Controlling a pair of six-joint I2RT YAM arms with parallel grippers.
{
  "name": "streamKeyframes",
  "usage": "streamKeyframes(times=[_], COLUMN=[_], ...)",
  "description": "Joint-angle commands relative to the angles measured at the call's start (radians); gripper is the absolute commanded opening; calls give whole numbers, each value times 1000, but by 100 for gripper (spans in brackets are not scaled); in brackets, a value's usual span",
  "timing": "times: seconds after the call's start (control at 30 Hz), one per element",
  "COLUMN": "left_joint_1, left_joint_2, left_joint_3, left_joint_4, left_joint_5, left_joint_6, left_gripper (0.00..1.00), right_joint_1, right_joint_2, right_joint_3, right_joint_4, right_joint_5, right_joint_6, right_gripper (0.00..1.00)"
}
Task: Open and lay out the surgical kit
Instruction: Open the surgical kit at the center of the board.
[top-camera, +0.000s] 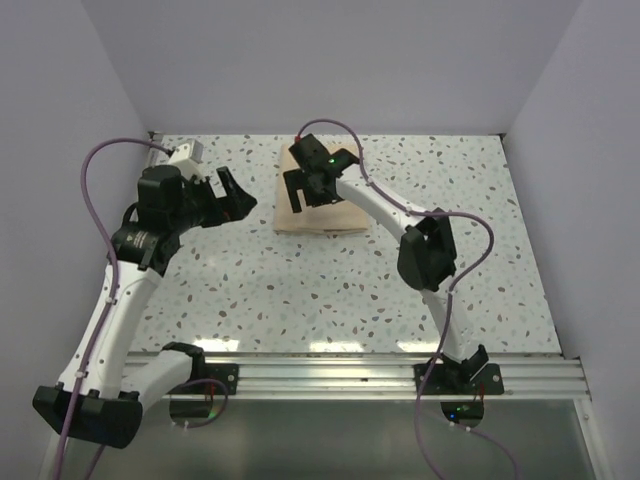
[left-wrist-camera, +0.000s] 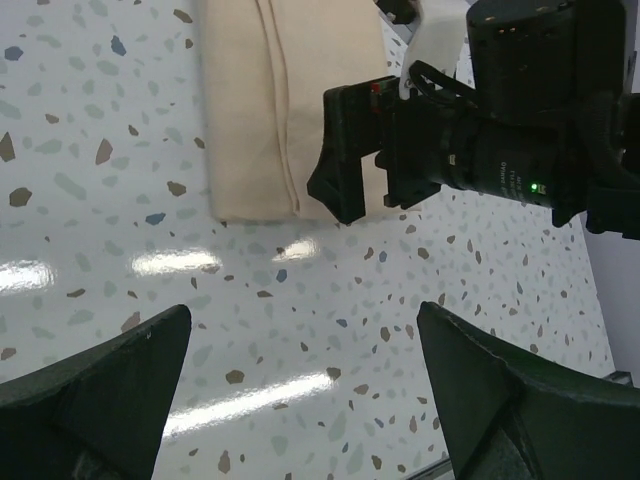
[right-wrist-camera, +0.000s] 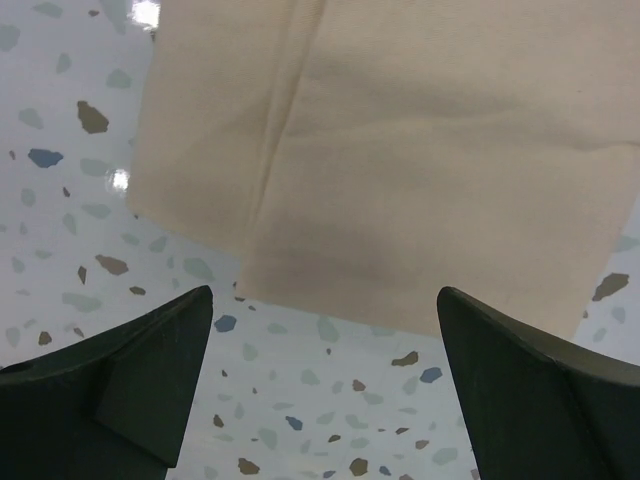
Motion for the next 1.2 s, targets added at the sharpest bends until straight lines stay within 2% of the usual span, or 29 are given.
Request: streamKeyframes(times=[0.0,0.1,0.2,0.33,0.5,0.53,0.6,0.63,0.73,0.77,0.8,0.83,0.87,1.17], left_joint_1=[0,0,0,0,0,0,0,0,0,0,0,0,0,-2], left_joint_2=[-39,-36,-41,-27,-5,-4,2,2,10,14,19,21,27,145], left_joint_3=[-34,-21,-17,-25,-39,-39,-40,-40,-40,-40,-40,-40,-40,61], left_joint_4=[-20,-50,-63,-71,-57,-54,-46,-44,-43,-41,-38,-35,-31,23], left_joint_5=[-54,-53,-72,-76,-63,-63,-60,-57,-53,-53,-51,-48,-46,-37], left_joint_6=[4,7,25,33,30,30,28,28,31,34,36,37,40,80], left_gripper=[100,100,100,100,100,100,100,100,100,100,100,100,100,100], right_joint_1=[28,37,53,80,85,86,85,83,83,85,85,83,85,68], right_joint_2=[31,86,100,141,163,166,171,171,166,161,158,145,135,-23], right_joint_3=[122,176,154,141,105,108,114,118,125,134,136,139,139,114], right_joint_4=[-62,-67,-52,-63,-53,-55,-56,-56,-64,-67,-78,-81,-87,-89], right_joint_5=[-20,-48,-54,10,64,72,78,86,95,101,106,110,118,152], right_joint_6=[-31,-27,-18,-25,-24,-27,-34,-37,-45,-47,-45,-44,-42,-31], right_gripper=[98,98,98,96,88,80,69,54,32,18,13,3,0,0])
